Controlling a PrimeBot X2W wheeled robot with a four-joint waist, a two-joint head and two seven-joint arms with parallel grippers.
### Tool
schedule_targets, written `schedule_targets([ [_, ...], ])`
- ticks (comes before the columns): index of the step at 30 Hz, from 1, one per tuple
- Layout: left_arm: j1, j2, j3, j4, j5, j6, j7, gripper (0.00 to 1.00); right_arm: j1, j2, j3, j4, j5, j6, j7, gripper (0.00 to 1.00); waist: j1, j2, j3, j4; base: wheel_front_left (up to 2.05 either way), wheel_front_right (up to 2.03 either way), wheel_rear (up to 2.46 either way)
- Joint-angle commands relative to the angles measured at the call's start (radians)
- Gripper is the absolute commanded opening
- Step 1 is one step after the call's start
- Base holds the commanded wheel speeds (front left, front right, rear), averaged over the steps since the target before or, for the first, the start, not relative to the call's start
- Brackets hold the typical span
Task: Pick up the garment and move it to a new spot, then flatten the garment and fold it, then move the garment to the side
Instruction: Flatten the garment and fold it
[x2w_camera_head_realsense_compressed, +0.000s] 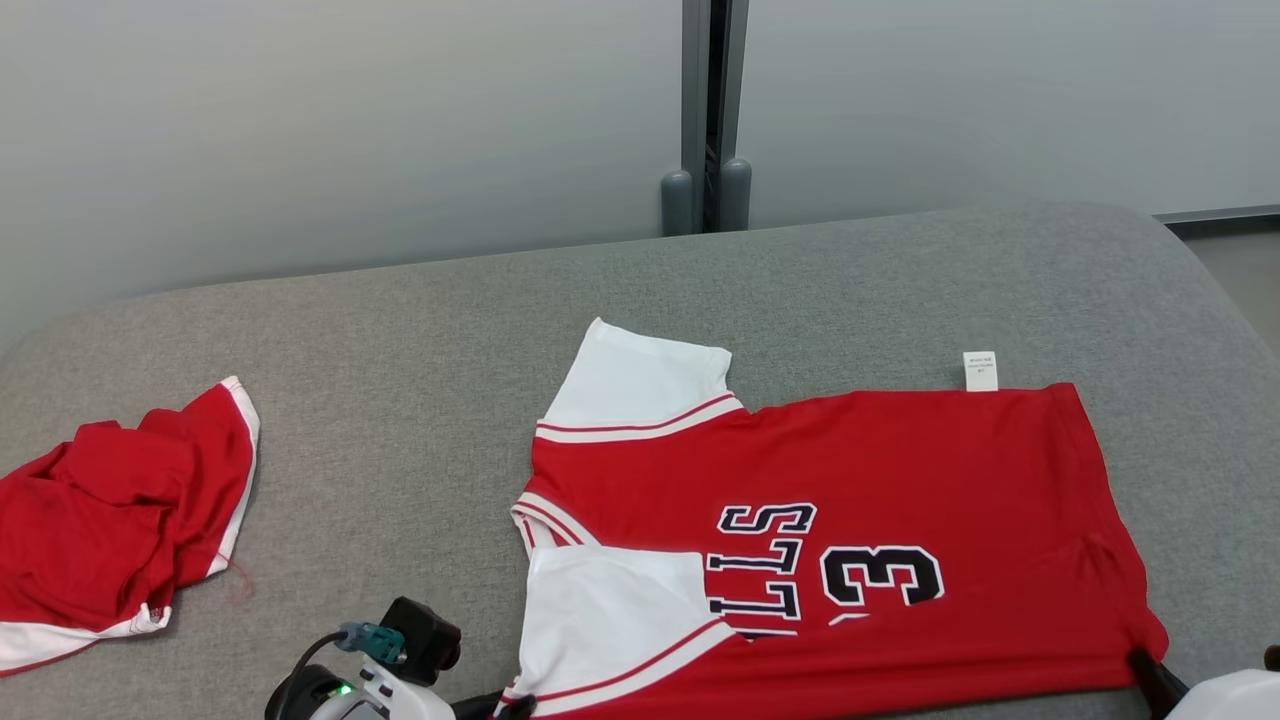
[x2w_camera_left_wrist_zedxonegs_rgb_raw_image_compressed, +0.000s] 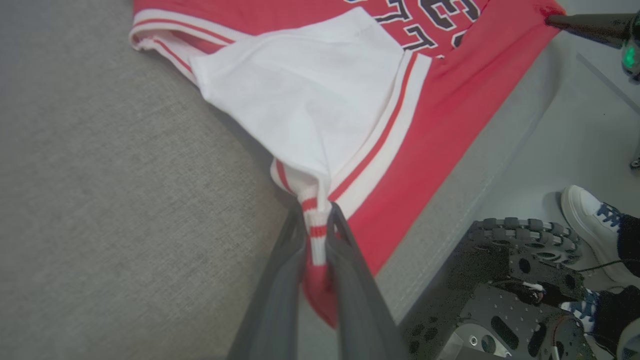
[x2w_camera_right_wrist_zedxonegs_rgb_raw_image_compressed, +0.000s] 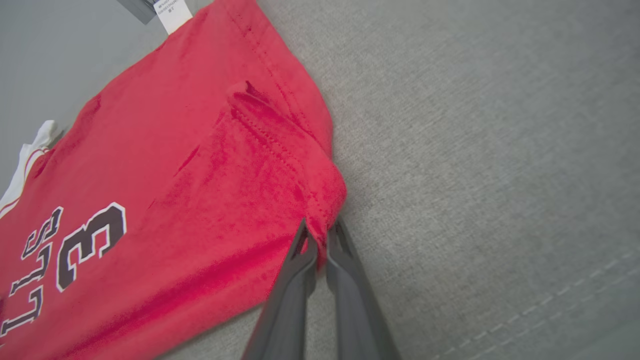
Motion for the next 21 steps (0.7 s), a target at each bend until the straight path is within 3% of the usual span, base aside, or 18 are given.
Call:
schedule_targets([
  [1, 0.014, 0.026, 0.003, -0.013, -0.011, 0.000, 0.008, 0.00, 0.021, -0.023, -0.006, -0.006, 0.008, -0.001, 0.010, 0.00, 0.0000, -0.0001, -0.001, 0.002, 0.00, 0.00, 0.00],
  [10, 0.054, 0.039, -0.006, -0.110, -0.019, 0.042, 0.023, 0.00, 0.130, -0.055, -0.035, -0.111, 0.046, -0.001, 0.097, 0.00, 0.0000, -0.0001, -0.004, 0.012, 0.00, 0.00, 0.00],
  [11, 0.057, 0.040, -0.008, -0.114, -0.019, 0.044, 0.024, 0.00, 0.135, -0.058, -0.051, -0.113, 0.050, -0.001, 0.100, 0.17, 0.0000, -0.0001, -0.003, 0.012, 0.00, 0.00, 0.00],
  [12, 0.058, 0.041, -0.009, -0.116, -0.018, 0.046, 0.023, 0.29, 0.137, -0.061, -0.064, -0.116, 0.053, -0.001, 0.106, 1.00, 0.0000, -0.0001, -0.002, 0.012, 0.00, 0.00, 0.00],
  [14, 0.058, 0.043, -0.004, -0.120, -0.011, 0.057, 0.013, 0.96, 0.134, -0.068, -0.078, -0.125, 0.035, -0.001, 0.107, 1.00, 0.0000, -0.0001, 0.001, 0.012, 0.00, 0.00, 0.00],
  [15, 0.059, 0.042, -0.003, -0.122, -0.009, 0.062, 0.010, 1.00, 0.127, -0.068, -0.090, -0.127, 0.027, -0.001, 0.097, 1.00, 0.0000, -0.0001, 0.003, 0.012, 0.00, 0.00, 0.00],
  [21, 0.051, 0.037, 0.026, -0.124, -0.012, 0.086, -0.029, 1.00, 0.088, -0.070, -0.130, -0.149, -0.030, -0.001, 0.075, 1.00, 0.0000, -0.0001, 0.013, 0.019, 0.00, 0.00, 0.00],
])
